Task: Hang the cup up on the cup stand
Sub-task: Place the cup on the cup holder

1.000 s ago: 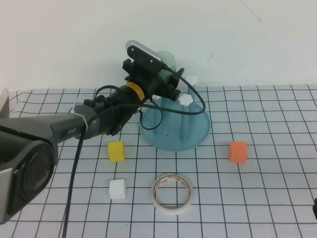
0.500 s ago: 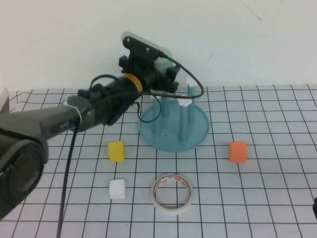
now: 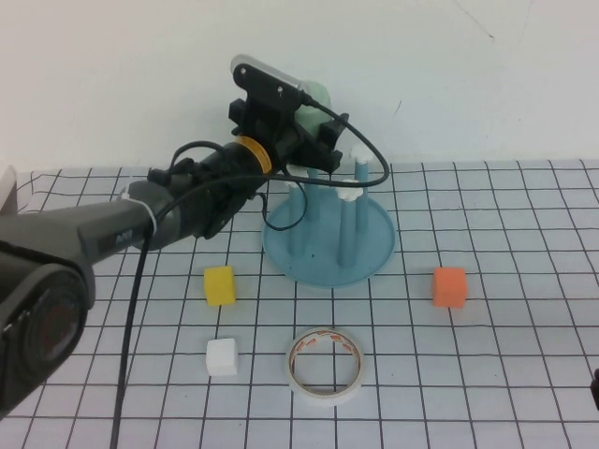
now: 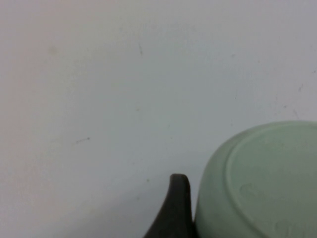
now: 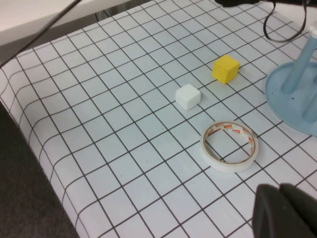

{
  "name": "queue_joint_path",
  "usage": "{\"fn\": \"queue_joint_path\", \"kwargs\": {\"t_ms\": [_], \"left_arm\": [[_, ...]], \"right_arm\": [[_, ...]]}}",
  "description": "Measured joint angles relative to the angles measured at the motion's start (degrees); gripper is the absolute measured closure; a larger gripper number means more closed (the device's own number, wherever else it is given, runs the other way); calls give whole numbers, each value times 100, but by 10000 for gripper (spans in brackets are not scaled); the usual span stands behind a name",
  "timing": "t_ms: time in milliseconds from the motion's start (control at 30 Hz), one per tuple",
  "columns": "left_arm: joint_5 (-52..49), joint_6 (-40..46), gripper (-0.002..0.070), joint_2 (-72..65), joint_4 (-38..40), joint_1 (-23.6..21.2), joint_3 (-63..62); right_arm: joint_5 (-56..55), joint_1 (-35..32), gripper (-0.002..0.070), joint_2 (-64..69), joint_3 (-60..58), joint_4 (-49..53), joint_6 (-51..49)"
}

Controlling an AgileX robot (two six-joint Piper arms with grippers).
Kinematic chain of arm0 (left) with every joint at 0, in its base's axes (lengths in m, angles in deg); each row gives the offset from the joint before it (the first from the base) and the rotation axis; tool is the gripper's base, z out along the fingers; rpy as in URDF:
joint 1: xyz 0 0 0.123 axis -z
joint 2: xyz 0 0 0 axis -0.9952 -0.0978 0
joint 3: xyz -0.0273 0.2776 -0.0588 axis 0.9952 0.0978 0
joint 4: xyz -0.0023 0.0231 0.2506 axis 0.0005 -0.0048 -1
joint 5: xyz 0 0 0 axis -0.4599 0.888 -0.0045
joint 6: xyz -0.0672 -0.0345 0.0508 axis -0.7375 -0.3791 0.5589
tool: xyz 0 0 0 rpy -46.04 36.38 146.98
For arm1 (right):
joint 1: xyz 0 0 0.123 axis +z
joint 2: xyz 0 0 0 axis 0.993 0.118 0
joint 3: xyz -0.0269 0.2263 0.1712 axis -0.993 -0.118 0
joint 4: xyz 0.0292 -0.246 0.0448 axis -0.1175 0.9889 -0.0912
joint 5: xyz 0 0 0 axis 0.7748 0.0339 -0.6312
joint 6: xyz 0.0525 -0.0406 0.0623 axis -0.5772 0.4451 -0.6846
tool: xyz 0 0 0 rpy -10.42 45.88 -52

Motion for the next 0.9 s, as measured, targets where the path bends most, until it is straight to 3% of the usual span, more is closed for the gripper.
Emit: {"fn": "queue_joint_path", "kwargs": {"t_ms": [233,567,833,900], "left_arm": [[-29,-13,81,-401,194,0,-291],[-1381,-469,-15,-410,212,141,-852],[-1468,-694,-13,-410,181,204,-852],[-1568,-715,33,-327,45,213,-852]], "right_arm": [[95,0,674,0,0,0,-61],[108,0,675,0,0,0,-61],[121,0,675,0,0,0,-108],[132,0,675,0,0,0,-112]]}}
